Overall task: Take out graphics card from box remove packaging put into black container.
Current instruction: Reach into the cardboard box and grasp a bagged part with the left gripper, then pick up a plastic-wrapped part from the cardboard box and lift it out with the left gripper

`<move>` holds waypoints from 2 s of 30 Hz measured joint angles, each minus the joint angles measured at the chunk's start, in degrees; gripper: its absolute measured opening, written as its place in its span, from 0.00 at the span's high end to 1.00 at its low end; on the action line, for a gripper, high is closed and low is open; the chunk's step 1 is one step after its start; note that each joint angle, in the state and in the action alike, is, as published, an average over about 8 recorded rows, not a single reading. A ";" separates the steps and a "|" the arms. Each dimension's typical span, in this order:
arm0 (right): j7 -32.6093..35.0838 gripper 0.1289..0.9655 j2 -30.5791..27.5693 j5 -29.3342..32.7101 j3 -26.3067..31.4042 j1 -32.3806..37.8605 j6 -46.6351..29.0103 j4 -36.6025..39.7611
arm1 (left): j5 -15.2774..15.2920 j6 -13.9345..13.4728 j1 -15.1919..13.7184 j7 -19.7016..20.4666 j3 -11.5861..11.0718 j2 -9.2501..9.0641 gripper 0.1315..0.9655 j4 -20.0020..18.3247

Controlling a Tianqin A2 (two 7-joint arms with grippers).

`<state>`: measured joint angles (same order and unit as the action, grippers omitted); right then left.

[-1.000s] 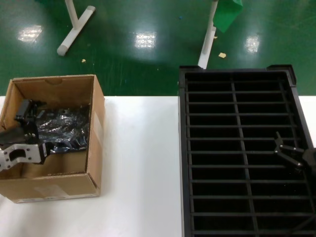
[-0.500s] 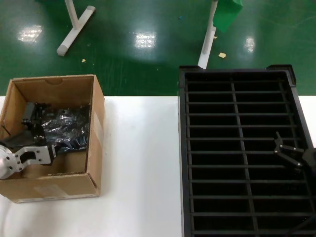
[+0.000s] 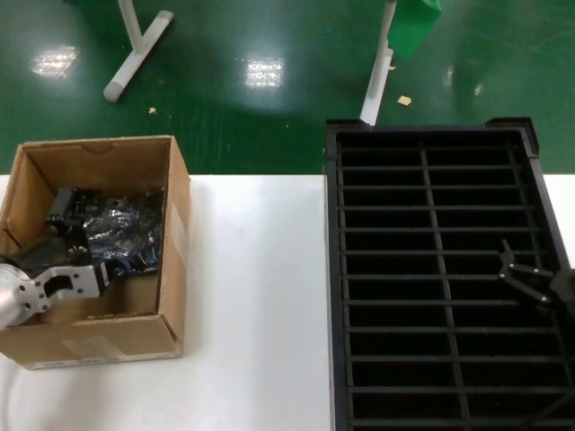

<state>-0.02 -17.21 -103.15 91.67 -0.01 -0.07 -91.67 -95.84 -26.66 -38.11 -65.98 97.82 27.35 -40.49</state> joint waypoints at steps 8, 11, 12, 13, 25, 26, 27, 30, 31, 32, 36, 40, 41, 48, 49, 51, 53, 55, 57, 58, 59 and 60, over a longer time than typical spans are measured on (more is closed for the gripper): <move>0.00 0.00 0.00 0.00 0.00 0.00 0.00 0.00 | -0.43 -0.23 -0.13 -1.20 -0.34 -0.50 0.12 0.77; 0.00 0.00 0.00 0.00 0.00 0.00 0.00 0.00 | -0.92 -0.47 -0.38 -2.58 -0.86 -0.86 0.19 1.63; 0.00 0.00 0.00 0.00 0.00 0.00 0.00 0.00 | -1.12 -0.57 -0.46 -3.13 -1.07 -1.00 0.21 1.98; 0.00 0.00 0.00 0.00 0.00 0.00 0.00 0.00 | -1.32 -0.68 -0.55 -3.70 -1.29 -1.13 0.24 2.33; 0.00 0.00 0.00 0.00 0.00 0.00 0.00 0.00 | -2.56 -1.71 -1.14 -7.32 -2.70 -1.82 0.47 4.92; 0.00 0.00 0.00 0.00 0.00 0.00 0.00 0.00 | -2.56 -1.76 -1.14 -7.36 -2.72 -1.80 0.51 4.98; 0.00 0.00 0.00 0.00 0.00 0.00 0.00 0.00 | -2.56 -1.81 -1.13 -7.39 -2.72 -1.78 0.54 5.03; 0.00 0.00 0.00 0.00 0.00 0.00 0.00 0.00 | -2.54 -1.93 -1.10 -7.40 -2.71 -1.71 0.60 5.08; 0.00 0.00 0.00 0.00 0.00 0.00 0.00 0.00 | -2.53 -1.96 -1.08 -7.39 -2.70 -1.69 0.63 5.09; 0.00 0.00 0.00 0.00 0.00 0.00 0.00 0.00 | -2.52 -1.99 -1.06 -7.38 -2.69 -1.67 0.66 5.09; 0.00 0.00 0.00 0.00 0.00 0.00 0.00 0.00 | -2.51 -2.10 -1.02 -7.33 -2.69 -1.62 0.77 5.15; 0.00 0.00 0.00 0.00 0.00 0.00 0.00 0.00 | -2.58 -2.23 -1.04 -7.41 -2.77 -1.59 0.83 5.30; 0.00 0.00 0.00 0.00 0.00 0.00 0.00 0.00 | -2.60 -2.27 -1.05 -7.44 -2.80 -1.58 0.85 5.32; 0.00 0.00 0.00 0.00 0.00 0.00 0.00 0.00 | -2.61 -2.46 -0.88 -6.99 -2.86 -1.14 0.94 4.39; 0.00 0.00 0.00 0.00 0.00 0.00 0.00 0.00 | -2.61 -2.50 -0.82 -6.86 -2.88 -1.02 0.94 4.10; 0.00 0.00 0.00 0.00 0.00 0.00 0.00 0.00 | -2.66 -2.62 -0.69 -6.68 -2.97 -0.73 0.94 3.42; 0.00 0.00 0.00 0.00 0.00 0.00 0.00 0.00 | -2.80 -2.87 -0.56 -6.66 -3.14 -0.41 0.95 2.68; 0.00 0.00 0.00 0.00 0.00 0.00 0.00 0.00 | -3.00 -3.29 -0.39 -6.76 -3.38 0.00 0.97 1.83; 0.00 0.00 0.00 0.00 0.00 0.00 0.00 0.00 | -3.26 -3.84 -0.18 -6.90 -3.64 0.50 0.98 0.93; 0.00 0.00 0.00 0.00 0.00 0.00 0.00 0.00 | -3.40 -4.17 -0.06 -6.97 -3.79 0.78 0.99 0.47; 0.00 0.00 0.00 0.00 0.00 0.00 0.00 0.00 | -3.55 -4.51 0.06 -7.04 -3.93 1.06 0.99 0.05; 0.00 0.00 0.00 0.00 0.00 0.00 0.00 0.00 | -3.73 -4.90 0.18 -7.15 -4.10 1.37 0.99 -0.37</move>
<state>-0.02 -17.21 -103.15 91.67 -0.01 -0.07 -91.67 -99.57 -31.56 -37.92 -73.13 93.71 28.72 -40.87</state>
